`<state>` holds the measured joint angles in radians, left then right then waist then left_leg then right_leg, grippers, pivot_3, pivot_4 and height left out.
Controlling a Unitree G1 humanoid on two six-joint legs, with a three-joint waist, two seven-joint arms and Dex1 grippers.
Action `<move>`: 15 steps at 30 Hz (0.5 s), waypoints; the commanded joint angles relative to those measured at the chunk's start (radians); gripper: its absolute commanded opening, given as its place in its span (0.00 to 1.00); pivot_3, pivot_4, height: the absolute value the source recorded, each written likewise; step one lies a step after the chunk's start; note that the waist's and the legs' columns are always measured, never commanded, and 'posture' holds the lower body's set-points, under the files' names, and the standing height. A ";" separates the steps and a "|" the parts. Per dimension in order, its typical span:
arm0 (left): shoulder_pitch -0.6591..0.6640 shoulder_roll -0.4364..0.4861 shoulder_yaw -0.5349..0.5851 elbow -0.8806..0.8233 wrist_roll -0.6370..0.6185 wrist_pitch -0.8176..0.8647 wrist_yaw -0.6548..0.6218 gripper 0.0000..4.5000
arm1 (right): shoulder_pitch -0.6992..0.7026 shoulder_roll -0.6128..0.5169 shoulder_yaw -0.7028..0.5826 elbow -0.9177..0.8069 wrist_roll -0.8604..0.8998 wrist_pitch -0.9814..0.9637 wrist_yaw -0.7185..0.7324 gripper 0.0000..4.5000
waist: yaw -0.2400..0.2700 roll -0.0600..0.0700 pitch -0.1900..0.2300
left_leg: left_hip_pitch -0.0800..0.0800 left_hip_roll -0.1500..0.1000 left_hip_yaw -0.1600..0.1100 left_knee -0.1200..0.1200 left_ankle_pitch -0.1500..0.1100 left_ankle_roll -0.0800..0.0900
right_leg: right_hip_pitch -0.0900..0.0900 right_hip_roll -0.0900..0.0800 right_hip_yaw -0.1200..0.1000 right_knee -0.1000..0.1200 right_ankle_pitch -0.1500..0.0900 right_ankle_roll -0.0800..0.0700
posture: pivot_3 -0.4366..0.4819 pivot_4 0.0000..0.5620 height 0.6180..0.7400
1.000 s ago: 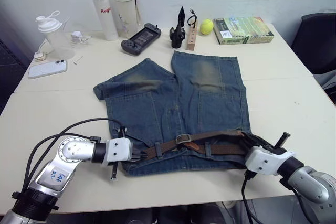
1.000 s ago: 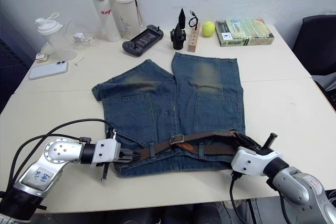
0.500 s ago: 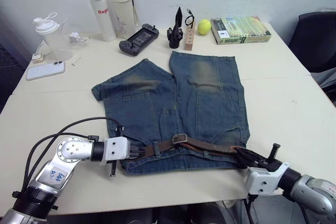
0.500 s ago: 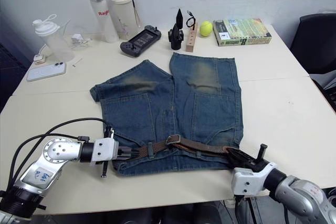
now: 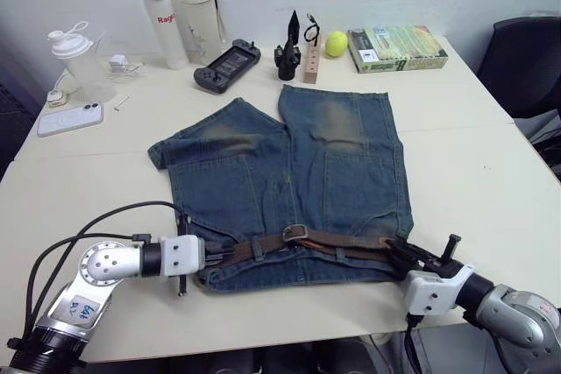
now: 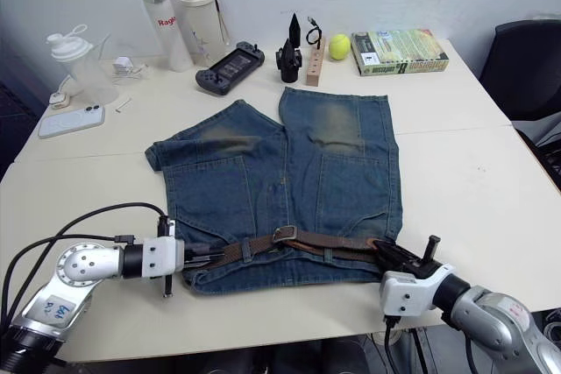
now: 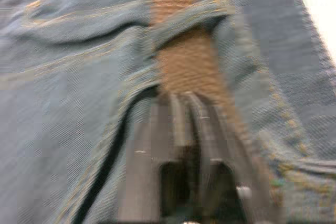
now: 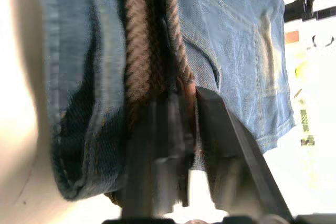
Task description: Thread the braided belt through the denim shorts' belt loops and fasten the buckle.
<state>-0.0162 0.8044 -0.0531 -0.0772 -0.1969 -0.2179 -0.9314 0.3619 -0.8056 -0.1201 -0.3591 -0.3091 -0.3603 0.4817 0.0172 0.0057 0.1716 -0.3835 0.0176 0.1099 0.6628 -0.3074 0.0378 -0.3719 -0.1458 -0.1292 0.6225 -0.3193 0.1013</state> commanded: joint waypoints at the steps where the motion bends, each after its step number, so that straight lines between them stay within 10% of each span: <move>1: 0.039 0.003 0.056 -0.055 -0.078 0.092 -0.008 0.51 | 0.018 0.003 0.002 -0.062 0.110 0.077 0.085 0.59 | -0.002 -0.001 0.000 | 0.000 0.000 0.000 0.000 0.000 0.000 | 0.000 0.000 0.000 0.000 0.000 0.000 | 0.48 0.27 0.87; 4: 0.060 0.014 0.120 -0.136 -0.193 0.212 -0.015 0.82 | 0.019 0.001 -0.018 -0.140 0.247 0.152 0.145 0.91 | -0.004 -0.003 0.002 | -0.002 0.001 -0.001 0.000 0.000 0.000 | -0.001 0.001 -0.001 -0.001 0.000 0.000 | 0.48 0.27 0.87; 15: 0.042 0.041 0.206 -0.220 -0.314 0.387 -0.012 0.82 | 0.046 0.008 0.069 -0.242 0.233 0.145 0.193 0.91 | 0.001 -0.007 0.005 | -0.004 0.000 -0.001 0.001 0.000 0.000 | -0.002 0.000 -0.001 0.000 0.000 0.000 | 0.48 0.27 0.87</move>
<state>0.0463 0.8372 0.1068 -0.2394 -0.4705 0.1185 -0.9554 0.4245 -0.8163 -0.1292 -0.5692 0.0525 -0.1982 0.6914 0.0185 -0.0011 0.1764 -0.3871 0.0179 0.1084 0.6638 -0.3077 0.0380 -0.3737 -0.1458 -0.1305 0.6222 -0.3195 0.1010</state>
